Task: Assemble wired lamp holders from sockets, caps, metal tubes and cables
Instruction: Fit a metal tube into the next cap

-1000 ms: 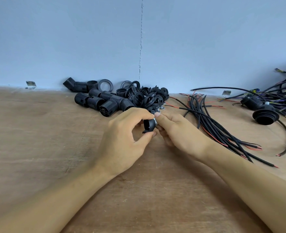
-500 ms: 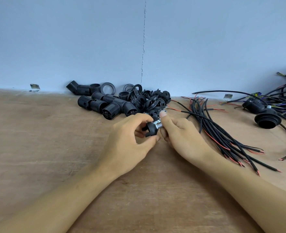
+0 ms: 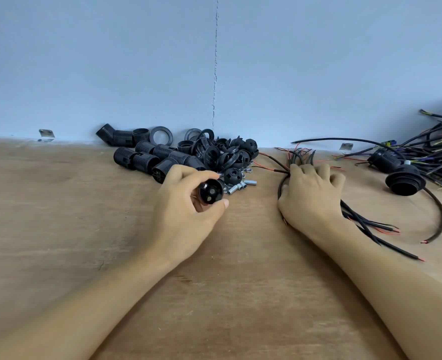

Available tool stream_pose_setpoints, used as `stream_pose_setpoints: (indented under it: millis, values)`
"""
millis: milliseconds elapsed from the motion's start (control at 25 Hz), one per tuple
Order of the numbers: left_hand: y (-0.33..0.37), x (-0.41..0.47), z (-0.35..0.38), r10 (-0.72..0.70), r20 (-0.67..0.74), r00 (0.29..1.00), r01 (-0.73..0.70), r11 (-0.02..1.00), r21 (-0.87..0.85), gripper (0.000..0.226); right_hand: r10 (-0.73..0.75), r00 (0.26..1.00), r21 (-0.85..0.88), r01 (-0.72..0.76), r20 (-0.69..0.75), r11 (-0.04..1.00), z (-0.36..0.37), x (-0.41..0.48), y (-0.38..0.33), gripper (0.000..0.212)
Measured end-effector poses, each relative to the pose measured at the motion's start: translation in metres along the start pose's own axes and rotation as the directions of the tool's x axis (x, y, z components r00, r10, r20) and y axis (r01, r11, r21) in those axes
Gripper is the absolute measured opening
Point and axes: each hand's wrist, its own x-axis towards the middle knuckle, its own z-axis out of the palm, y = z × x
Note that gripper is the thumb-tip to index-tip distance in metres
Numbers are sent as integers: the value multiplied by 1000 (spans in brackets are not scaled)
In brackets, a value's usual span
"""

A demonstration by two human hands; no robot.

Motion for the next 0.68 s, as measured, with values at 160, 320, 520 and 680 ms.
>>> stream_pose_setpoints:
  millis: [160,320,520,680]
  values:
    - [1,-2,0,48,45,998,-50,998,44,47,-117,990,-27,115,-79,993,-4,0,0,30]
    - [5,-3,1,41,54,998,-43,998,38,28,-253,808,81,346,-532,935,-23,-2,-7,28]
    - [12,-3,0,-42,114,993,59,987,-152,20,-380,589,65,596,-713,800,-30,-19,-24,26]
    - [11,3,1,-213,240,947,300,851,-431,26,-435,682,251,665,-587,704,-25,-28,-33,16]
